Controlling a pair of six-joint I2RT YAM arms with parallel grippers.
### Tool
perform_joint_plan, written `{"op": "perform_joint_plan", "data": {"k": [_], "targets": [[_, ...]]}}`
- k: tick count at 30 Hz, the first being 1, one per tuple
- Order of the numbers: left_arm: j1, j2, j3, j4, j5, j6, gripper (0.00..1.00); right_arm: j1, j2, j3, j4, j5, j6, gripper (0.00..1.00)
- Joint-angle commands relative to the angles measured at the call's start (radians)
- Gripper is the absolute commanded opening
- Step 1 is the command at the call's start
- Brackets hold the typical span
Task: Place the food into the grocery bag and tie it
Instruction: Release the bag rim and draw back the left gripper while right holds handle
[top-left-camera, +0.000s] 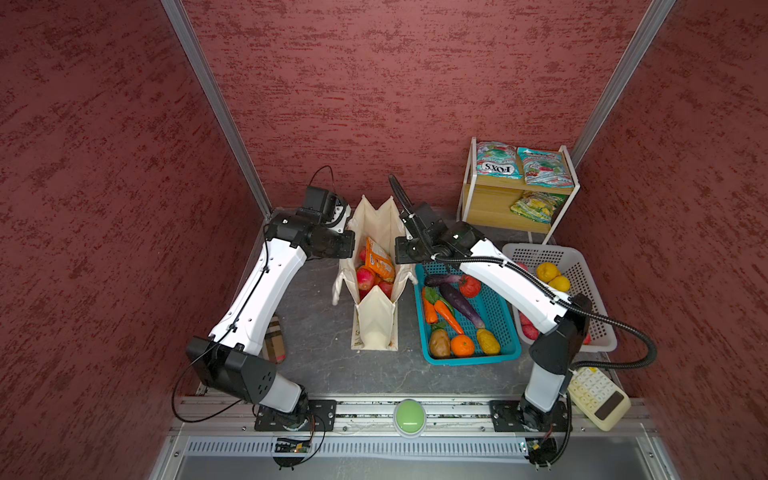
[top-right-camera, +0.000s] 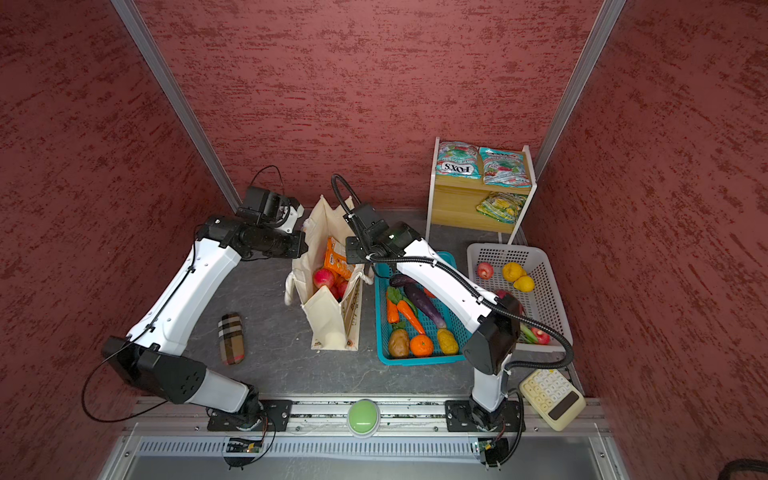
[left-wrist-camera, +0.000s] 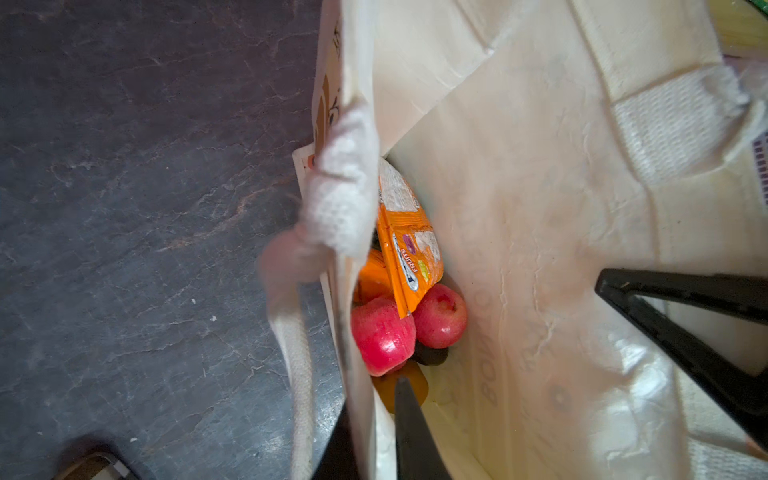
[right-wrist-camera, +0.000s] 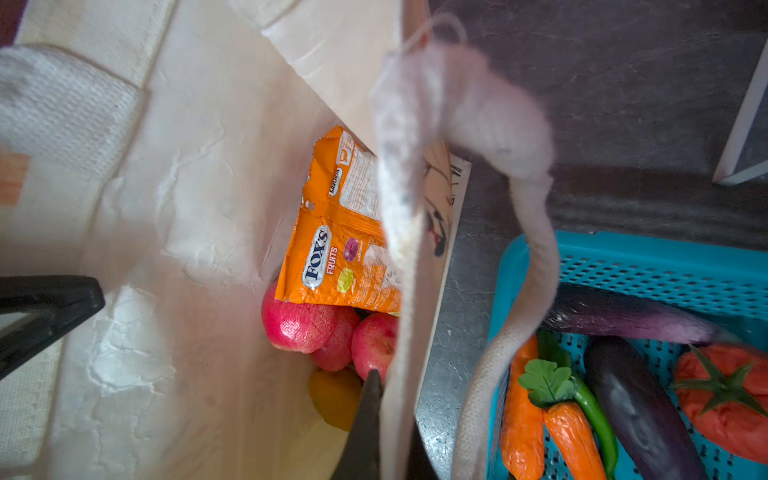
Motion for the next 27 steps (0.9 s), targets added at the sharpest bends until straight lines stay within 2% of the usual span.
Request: {"op": "perform_joint_plan", "data": {"k": [1, 4, 7, 10, 12, 15, 17, 20, 23, 27], "targets": [[-0.012, -0.021, 0.007, -0.010, -0.001, -0.007, 0.31, 0.005, -0.008, 0.002, 0.039, 0.039, 0.008, 0.02], [-0.010, -0.067, -0.008, -0.010, -0.040, -0.015, 0.50, 0.004, -0.010, -0.006, 0.043, 0.042, 0.006, 0.06], [-0.002, -0.125, -0.013, -0.012, -0.105, -0.034, 0.69, 0.003, -0.009, -0.004, 0.044, 0.049, -0.001, 0.06], [0.021, -0.198, -0.023, -0.003, -0.142, -0.056, 0.81, 0.003, -0.009, -0.003, 0.044, 0.060, -0.007, 0.03], [0.040, -0.251, -0.035, 0.004, -0.158, -0.072, 0.85, 0.002, -0.010, -0.003, 0.041, 0.063, -0.010, 0.02], [0.105, -0.343, -0.097, 0.032, -0.147, -0.123, 0.85, 0.001, -0.009, -0.003, 0.036, 0.068, -0.013, 0.01], [0.195, -0.415, -0.163, 0.060, -0.085, -0.178, 0.83, 0.000, -0.012, -0.004, 0.033, 0.072, -0.014, 0.01], [0.419, -0.498, -0.292, 0.116, 0.126, -0.268, 0.79, -0.004, -0.016, -0.004, 0.026, 0.075, -0.020, 0.00], [0.488, -0.537, -0.411, 0.161, 0.210, -0.353, 0.77, -0.010, -0.021, -0.003, 0.016, 0.080, -0.027, 0.00], [0.596, -0.560, -0.612, 0.285, 0.393, -0.470, 0.74, -0.020, -0.034, -0.011, 0.009, 0.085, -0.035, 0.00]]}}
